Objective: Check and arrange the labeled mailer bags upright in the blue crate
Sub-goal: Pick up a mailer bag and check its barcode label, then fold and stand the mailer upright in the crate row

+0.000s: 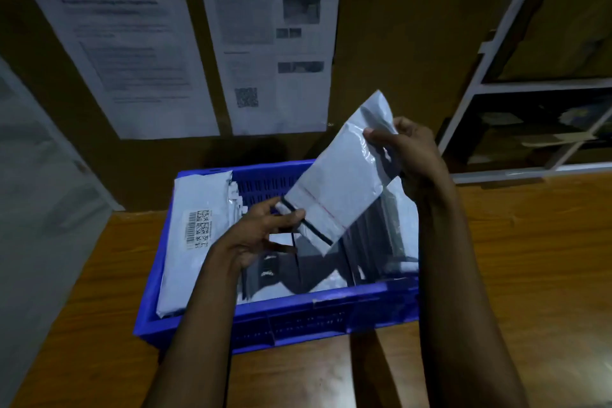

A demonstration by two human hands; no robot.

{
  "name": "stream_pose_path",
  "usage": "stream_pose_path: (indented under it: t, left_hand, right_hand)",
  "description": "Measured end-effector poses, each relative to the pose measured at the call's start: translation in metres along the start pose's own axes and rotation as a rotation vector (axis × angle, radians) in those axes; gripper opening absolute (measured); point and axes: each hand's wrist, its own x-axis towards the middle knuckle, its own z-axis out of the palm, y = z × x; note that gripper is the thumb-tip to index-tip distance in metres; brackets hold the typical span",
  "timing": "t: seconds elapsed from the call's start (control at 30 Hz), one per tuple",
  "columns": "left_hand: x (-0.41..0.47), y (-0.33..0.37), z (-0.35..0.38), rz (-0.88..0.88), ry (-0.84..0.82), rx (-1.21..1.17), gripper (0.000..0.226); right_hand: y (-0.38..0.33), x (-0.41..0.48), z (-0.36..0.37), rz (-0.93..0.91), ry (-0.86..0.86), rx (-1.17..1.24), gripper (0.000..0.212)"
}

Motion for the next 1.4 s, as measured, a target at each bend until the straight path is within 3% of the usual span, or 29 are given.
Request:
stream_pose_path:
  t: [0.1,0.23,0.3,0.47,0.53,0.57,0.67,0.77,1.0,1.2,1.3,1.4]
  left_hand:
    - [-0.004,0.005,0.012,0.059,-0.011,-0.130,0.051]
    - [-0.006,0.022,0.018,0.224,0.188,-0.250,0.031]
    - [-0.009,0.029,0.018,0.330,0.298,-0.237,0.025]
    - [-0.017,0.037,0.019,0.552,0.457,-0.126,0.035]
    - [-0.018,0.037,0.016,0.591,0.483,-0.075,0.024]
    - [-0.019,0.036,0.015,0.594,0.480,-0.064,0.020]
    - [-0.022,0.034,0.013,0.562,0.460,-0.052,0.039]
    - [-0.026,0.035,0.013,0.569,0.440,-0.006,0.042]
    - [-0.023,0.024,0.001,0.665,0.419,0.023,0.038]
    - [-0.026,0.028,-0.005,0.719,0.412,0.029,0.049]
    - [-0.028,0.031,-0.004,0.756,0.472,0.120,0.048]
    - [-0.028,0.032,-0.001,0.727,0.538,0.096,0.026]
  right_hand:
    - [0.007,-0.005,-0.015,0.019,0.056,0.142,0.016]
    - [0.022,-0.015,-0.032,0.033,0.053,0.209,0.028]
    - [0.028,-0.018,-0.042,0.021,0.073,0.135,0.024]
    - [0.044,-0.027,-0.059,-0.010,0.031,0.033,0.035]
    - [0.045,-0.029,-0.062,-0.023,0.035,0.056,0.038]
    - [0.045,-0.029,-0.063,-0.025,0.043,0.065,0.039]
    - [0.048,-0.026,-0.062,-0.026,0.123,0.098,0.043]
    - [0.057,-0.024,-0.062,-0.030,0.163,0.095,0.042]
    - [0.067,-0.026,-0.066,-0.107,0.021,0.114,0.012]
    - [0.058,-0.032,-0.074,0.008,-0.192,0.209,0.051]
    - [0.062,-0.034,-0.076,-0.037,-0.193,0.220,0.040]
    - [0.063,-0.037,-0.070,-0.085,-0.113,0.181,0.033]
